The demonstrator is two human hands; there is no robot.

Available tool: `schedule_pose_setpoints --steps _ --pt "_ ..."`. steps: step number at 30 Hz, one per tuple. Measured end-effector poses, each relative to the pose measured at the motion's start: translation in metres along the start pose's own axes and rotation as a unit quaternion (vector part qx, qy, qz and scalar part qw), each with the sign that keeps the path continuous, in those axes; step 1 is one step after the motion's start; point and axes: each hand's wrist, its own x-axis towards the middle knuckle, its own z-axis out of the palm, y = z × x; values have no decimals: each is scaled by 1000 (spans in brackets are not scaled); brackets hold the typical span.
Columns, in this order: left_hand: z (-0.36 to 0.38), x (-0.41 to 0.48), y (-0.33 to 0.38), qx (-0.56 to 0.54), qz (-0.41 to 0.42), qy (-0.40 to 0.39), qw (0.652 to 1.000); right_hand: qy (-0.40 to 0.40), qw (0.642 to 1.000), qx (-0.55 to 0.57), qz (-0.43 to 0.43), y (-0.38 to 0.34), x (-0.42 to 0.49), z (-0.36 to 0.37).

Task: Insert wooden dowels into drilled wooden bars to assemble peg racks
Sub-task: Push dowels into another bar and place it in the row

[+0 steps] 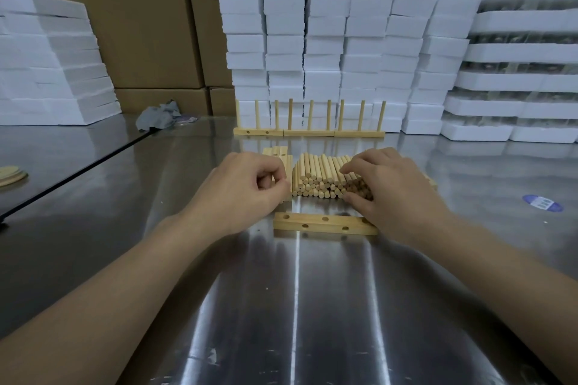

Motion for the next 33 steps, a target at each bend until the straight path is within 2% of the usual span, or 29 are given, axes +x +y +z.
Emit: schedule_pose_setpoints --steps 12,19,22,24,26,28,30,33 --pt "1 -1 0 -1 -8 4 1000 31 999 5 -20 -11 12 12" --pt "3 -2 1 -3 0 -2 1000 73 997 6 -36 -14 9 9" --pt "3 -1 0 -1 0 -3 1000 126 991 42 -22 -16 9 1" --pt "4 -1 0 -13 -4 4 1000 178 967 180 25 -19 8 -8" --pt "5 -1 0 -39 -2 27 999 194 905 370 76 -23 5 -17" --pt "6 0 2 -70 1 53 996 175 844 498 95 -28 1 -22" --pt "8 1 5 -103 7 75 992 152 816 549 94 -33 -2 -22" --pt "8 4 9 -166 -6 118 979 138 814 558 86 -36 -3 -21"
